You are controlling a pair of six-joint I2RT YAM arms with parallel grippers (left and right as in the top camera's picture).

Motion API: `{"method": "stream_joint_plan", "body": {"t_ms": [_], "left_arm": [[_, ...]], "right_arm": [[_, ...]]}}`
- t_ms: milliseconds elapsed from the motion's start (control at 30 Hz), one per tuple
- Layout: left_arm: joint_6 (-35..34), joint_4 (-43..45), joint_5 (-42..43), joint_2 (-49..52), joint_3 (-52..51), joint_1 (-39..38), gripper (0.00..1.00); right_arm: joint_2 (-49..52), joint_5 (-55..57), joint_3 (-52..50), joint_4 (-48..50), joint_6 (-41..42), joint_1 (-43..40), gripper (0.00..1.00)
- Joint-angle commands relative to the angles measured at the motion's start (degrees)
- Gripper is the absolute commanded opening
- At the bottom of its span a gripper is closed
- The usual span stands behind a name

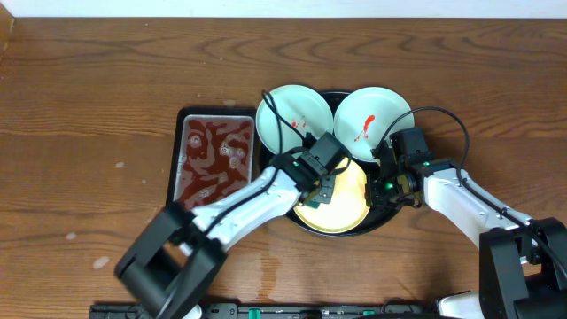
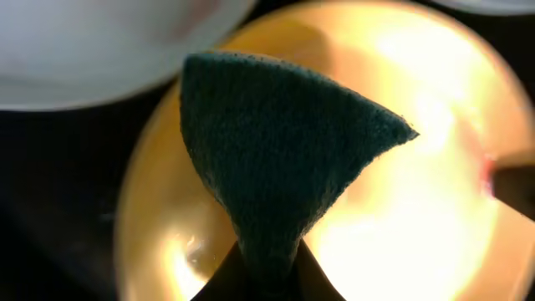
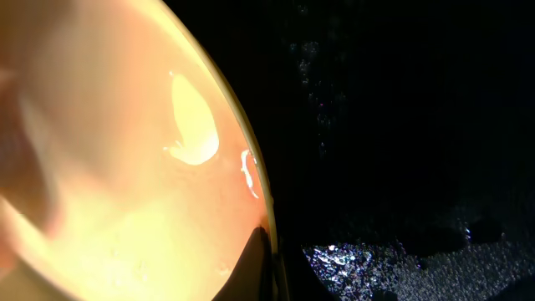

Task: Clean dirty plates on tray and stack at the side
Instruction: 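Return the sponge to the soapy tray with the left gripper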

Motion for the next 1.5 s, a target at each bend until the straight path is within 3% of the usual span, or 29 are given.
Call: {"method": "stream_joint_plan", "body": {"t_ms": [0, 267, 367, 567, 867, 1467], "left_arm": [[4.2, -1.3, -1.9, -8.2, -0.1, 2.0, 0.08], [14.6, -9.7, -2.9, -21.5, -0.1, 8.5, 0.08], [15.1, -13.8, -7.6, -25.4, -0.1, 14.2, 0.07], [17.0, -17.1, -7.8, -28.7, -0.1, 27.8, 0.07], [17.4, -18.8, -4.8, -25.4, -0.1, 38.2, 0.07], [16.9, -15.5, -1.9, -6.4, -0.2, 38.4, 0.07]], "right_arm": [[0.9, 1.2, -0.4, -0.9, -0.4, 1.0, 0.01], [0.9, 1.2, -0.4, -0.9, -0.4, 1.0, 0.01], [0.9, 1.2, -0.4, -0.9, -0.4, 1.0, 0.01], [0.9, 1.2, -0.4, -0.9, -0.4, 1.0, 0.01], [0.9, 1.2, -0.4, -0.9, -0.4, 1.0, 0.01], [0.9, 1.2, -0.4, -1.1, -0.4, 1.0, 0.01]]}}
